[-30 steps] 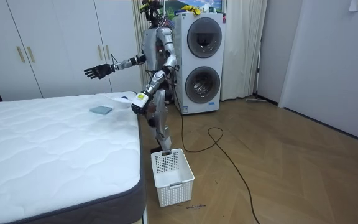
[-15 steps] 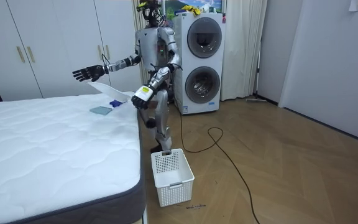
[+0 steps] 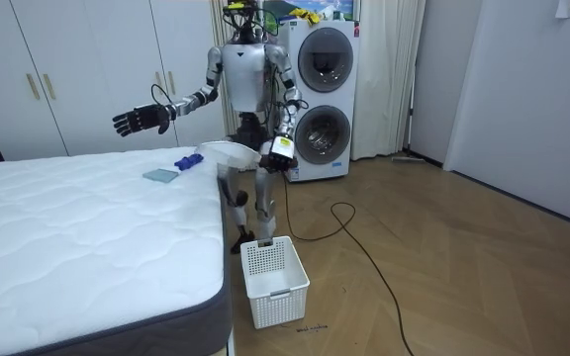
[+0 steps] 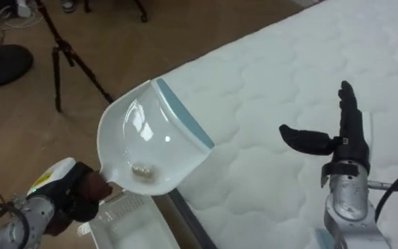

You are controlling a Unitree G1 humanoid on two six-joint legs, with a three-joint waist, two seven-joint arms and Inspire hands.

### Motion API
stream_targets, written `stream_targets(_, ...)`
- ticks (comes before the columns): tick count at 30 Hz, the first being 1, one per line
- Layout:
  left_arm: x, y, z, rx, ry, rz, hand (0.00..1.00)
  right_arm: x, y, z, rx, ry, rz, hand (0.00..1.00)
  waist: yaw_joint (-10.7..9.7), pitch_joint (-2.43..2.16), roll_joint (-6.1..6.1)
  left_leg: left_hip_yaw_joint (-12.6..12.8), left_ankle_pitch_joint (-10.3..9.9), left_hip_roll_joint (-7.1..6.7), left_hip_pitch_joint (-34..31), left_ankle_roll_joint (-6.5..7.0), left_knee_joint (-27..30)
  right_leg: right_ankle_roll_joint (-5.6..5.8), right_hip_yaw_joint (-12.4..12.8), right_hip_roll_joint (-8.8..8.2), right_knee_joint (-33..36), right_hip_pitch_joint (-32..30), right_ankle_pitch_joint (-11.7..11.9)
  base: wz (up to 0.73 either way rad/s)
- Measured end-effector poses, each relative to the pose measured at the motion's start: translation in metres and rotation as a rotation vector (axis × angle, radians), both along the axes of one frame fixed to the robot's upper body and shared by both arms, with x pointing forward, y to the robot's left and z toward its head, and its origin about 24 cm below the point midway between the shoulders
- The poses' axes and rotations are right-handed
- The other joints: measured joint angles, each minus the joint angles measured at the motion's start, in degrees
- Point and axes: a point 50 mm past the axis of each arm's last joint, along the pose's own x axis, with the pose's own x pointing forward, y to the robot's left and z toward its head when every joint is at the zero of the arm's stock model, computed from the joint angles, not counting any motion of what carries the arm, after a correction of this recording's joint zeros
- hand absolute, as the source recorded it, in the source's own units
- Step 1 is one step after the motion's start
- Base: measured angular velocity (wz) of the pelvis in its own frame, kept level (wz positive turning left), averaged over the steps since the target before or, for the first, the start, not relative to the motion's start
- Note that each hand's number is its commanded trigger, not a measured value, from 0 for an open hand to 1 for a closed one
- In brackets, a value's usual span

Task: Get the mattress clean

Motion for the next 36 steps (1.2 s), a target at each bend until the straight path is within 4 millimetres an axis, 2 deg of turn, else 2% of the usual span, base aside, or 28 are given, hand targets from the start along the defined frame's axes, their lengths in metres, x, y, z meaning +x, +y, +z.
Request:
stream_targets(2, -0.002, 0.003, -0.001, 0.001, 0.003, 0.013, 1.00, 0.000, 0.000, -0.001, 0.022, 0.004, 0.008, 0.00, 0.81, -0.01, -0.31, -1.29, 0.03, -0.51, -0.17, 0.00, 0.26, 0.00, -0.05, 0.05, 0.12, 0.14, 0.00, 0.35)
stream_targets(4, -0.005, 0.005, -0.001, 0.002, 0.007, 0.026, 1.00, 0.000, 0.000, -0.003, 0.040, 0.010, 0.004, 0.00, 0.76, 0.03, -0.33, -3.07, 0.00, -1.08, -1.00, 0.04, 1.41, 0.05, -1.07, 0.11, 0.19, 0.48, -0.02, 0.51)
stream_targets(9, -0.005, 0.005, -0.001, 0.015, 0.010, 0.020, 1.00, -0.003, -0.002, -0.012, 0.046, 0.051, -0.008, 0.00, 0.23, 0.76, 0.08, -7.96, -0.34, -3.15, -4.10, -0.58, 4.60, 0.36, -6.29, -0.24, 0.87, 0.57, -0.91, 0.60)
stream_targets(10, -0.005, 0.005, -0.001, 0.022, 0.010, 0.017, 1.00, -0.003, -0.002, -0.012, 0.046, 0.051, -0.008, 0.00, -0.08, 0.75, 0.12, -8.65, -0.27, -3.53, -4.60, -0.68, 5.00, 0.41, -7.01, -0.40, 1.18, 0.34, -1.24, 0.62)
stream_targets(11, -0.004, 0.006, -0.001, 0.038, 0.010, 0.011, 1.00, -0.003, -0.002, -0.012, 0.048, 0.050, -0.009, 0.00, -0.74, 0.77, 0.21, -9.12, -0.10, -3.92, -5.74, -0.78, 5.83, 0.42, -8.92, -0.64, 1.41, 0.10, -1.43, 0.62)
stream_targets(12, -0.004, 0.006, -0.001, 0.038, 0.011, 0.012, 1.00, -0.004, -0.002, -0.013, 0.049, 0.051, -0.010, 0.00, -1.26, 0.75, 0.27, -7.92, -0.01, -3.57, -6.57, -0.69, 6.21, 0.42, -10.27, -0.96, 1.40, 0.17, -1.55, 1.10)
stream_targets(13, -0.004, 0.008, 0.000, 0.039, 0.010, 0.015, 1.00, -0.004, -0.003, -0.013, 0.050, 0.051, -0.014, 0.00, -3.20, 1.02, 0.50, 2.39, 0.31, 0.05, -8.95, 0.37, 6.82, 0.59, -14.31, -1.35, 1.37, 0.97, -2.20, 1.34)
stream_targets(14, -0.003, 0.007, 0.000, 0.038, 0.012, 0.009, 1.00, -0.007, -0.004, -0.016, 0.050, 0.061, -0.026, 0.00, -4.19, 1.01, 0.50, 15.17, -0.66, 4.63, -9.86, 1.79, 6.94, 0.66, -16.34, -1.65, 2.56, 1.16, -4.10, 1.18)
stream_targets(15, -0.004, 0.005, -0.001, 0.038, 0.020, 0.000, 1.00, -0.007, -0.004, -0.018, 0.050, 0.069, -0.030, 0.00, -3.43, 1.12, 0.12, 16.90, -1.33, 4.60, -8.80, 1.59, 6.72, 1.17, -15.85, -2.43, 4.38, 0.63, -5.20, 0.51)
stream_targets(16, -0.005, 0.004, -0.002, 0.038, 0.026, -0.006, 1.00, -0.008, -0.004, -0.019, 0.051, 0.074, -0.027, 0.00, -2.56, 1.22, 0.42, 16.30, -1.24, 3.93, -8.27, 0.94, 6.11, 1.32, -15.24, -2.02, 4.36, 0.36, -5.32, 0.26)
stream_targets(17, -0.005, 0.003, -0.003, 0.039, 0.029, -0.011, 1.00, -0.009, -0.005, -0.022, 0.053, 0.088, -0.022, 0.00, -2.59, 0.88, -0.20, 14.94, 0.38, 1.97, -6.95, -1.80, 2.75, 0.59, -13.10, -1.94, 2.84, 0.41, -5.02, 0.71)
stream_targets(18, -0.004, 0.002, -0.002, 0.037, 0.020, -0.014, 1.00, -0.011, -0.006, -0.023, 0.052, 0.092, -0.028, 0.00, -3.84, 0.28, -1.73, 15.54, 1.65, 0.73, -6.17, -4.16, 0.40, -0.91, -12.43, -3.67, 1.23, 0.30, -3.49, 0.75)
stream_targets(19, -0.002, 0.002, 0.000, 0.036, 0.008, -0.017, 1.00, -0.010, -0.006, -0.021, 0.049, 0.083, -0.029, 0.00, -3.27, 0.49, -1.57, 17.39, 0.62, 2.93, -6.49, -2.77, 3.53, 0.08, -12.60, -4.12, 2.10, -0.20, -3.46, 0.20)
stream_targets(20, 0.000, 0.005, 0.003, 0.039, -0.003, -0.008, 1.00, -0.003, -0.004, -0.018, 0.053, 0.067, -0.019, 0.00, -1.25, 1.08, 0.20, 17.00, -3.78, 5.55, -7.95, -1.97, 8.59, 1.19, -12.83, -3.80, 6.16, -1.08, -4.74, -0.38)
stream_targets(21, 0.001, 0.006, 0.003, 0.048, -0.002, -0.008, 1.00, -0.003, -0.003, -0.020, 0.058, 0.071, -0.015, 0.00, -0.62, 1.22, 0.52, 15.88, -4.86, 5.36, -7.99, -1.57, 9.62, 1.62, -12.54, -3.56, 7.36, -1.40, -5.20, -0.16)
stream_targets(23, 0.004, 0.012, 0.008, 0.086, -0.009, -0.018, 1.00, -0.009, 0.002, -0.029, 0.079, 0.111, -0.004, 0.00, -1.11, 0.83, -0.17, 13.23, -4.11, 3.33, -6.65, -0.66, 7.54, 1.75, -10.66, -4.19, 8.92, -1.93, -5.08, 0.51)
stream_targets(24, 0.005, 0.012, 0.009, 0.087, -0.012, -0.018, 1.00, -0.009, 0.001, -0.029, 0.081, 0.115, -0.008, 0.00, -1.06, 0.88, -0.18, 13.05, -3.91, 3.03, -6.14, -0.43, 7.19, 1.93, -9.75, -4.55, 9.94, -2.16, -5.03, 0.50)
stream_targets(26, 0.007, 0.016, 0.012, 0.097, -0.023, -0.016, 1.00, -0.009, 0.000, -0.032, 0.079, 0.125, -0.018, 0.00, -0.97, 0.72, 0.45, 11.67, -3.36, 1.79, -5.39, 2.19, 7.01, 2.75, -7.49, -5.24, 13.70, -2.82, -5.94, 0.40)
stream_targets(27, 0.008, 0.016, 0.013, 0.097, -0.027, -0.013, 1.00, -0.010, 0.000, -0.033, 0.079, 0.129, -0.019, 0.00, -0.97, 0.80, 0.65, 11.10, -3.28, 1.39, -5.38, 2.94, 7.04, 2.78, -7.18, -5.69, 15.60, -3.48, -6.28, 0.34)
stream_targets(28, 0.009, 0.016, 0.013, 0.097, -0.027, -0.013, 1.00, -0.010, 0.000, -0.034, 0.079, 0.133, -0.020, 0.00, -0.86, 0.83, 0.77, 10.84, -3.27, 1.28, -5.43, 3.00, 7.04, 2.81, -6.68, -5.79, 16.67, -4.12, -6.35, 0.27)
stream_targets(30, 0.011, 0.017, 0.015, 0.108, -0.029, -0.020, 1.00, -0.010, 0.001, -0.035, 0.081, 0.136, -0.019, 0.00, -0.58, 0.94, 1.23, 9.83, -2.83, 0.70, -6.14, 3.50, 7.03, 2.95, -2.38, -5.83, 19.99, -8.27, -6.96, 0.22)
stream_targets(32, 0.016, 0.017, 0.018, 0.108, -0.035, -0.027, 1.00, -0.010, 0.001, -0.036, 0.077, 0.142, -0.016, 0.00, -0.96, 1.15, 1.60, 8.69, -2.60, 0.37, -6.54, 3.25, 7.05, 2.91, 0.41, -5.89, 19.17, -11.87, -6.67, 0.41)
stream_targets(33, 0.020, 0.017, 0.022, 0.113, -0.044, -0.034, 1.00, -0.011, 0.002, -0.039, 0.078, 0.157, -0.014, 0.00, -1.51, 1.15, 1.65, 7.47, -2.45, 0.15, -6.59, 3.01, 7.05, 3.27, 0.58, -5.83, 16.57, -13.08, -4.72, 0.64)
stream_targets(34, 0.021, 0.018, 0.024, 0.118, -0.050, -0.037, 1.00, -0.012, 0.002, -0.041, 0.079, 0.164, -0.012, 0.00, -1.99, 0.99, 1.36, 6.73, -2.35, -0.29, -6.66, 2.82, 7.02, 3.10, 0.41, -5.79, 14.94, -13.13, -3.14, 0.82)
stream_targets(35, 0.024, 0.017, 0.027, 0.120, -0.060, -0.049, 1.00, -0.012, 0.001, -0.042, 0.076, 0.171, -0.015, 0.00, -3.25, 0.82, 1.51, 5.19, -2.32, -0.77, -6.89, 2.59, 7.26, 2.38, 0.09, -5.56, 13.70, -12.80, -1.68, 0.61)
stream_targets(36, 0.027, 0.017, 0.030, 0.124, -0.068, -0.062, 1.00, -0.011, 0.001, -0.040, 0.071, 0.166, -0.015, 0.00, -3.65, 0.70, 1.77, 4.61, -2.39, -0.62, -7.41, 2.17, 7.23, 2.19, -0.12, -4.93, 12.60, -12.43, -1.85, 0.52)
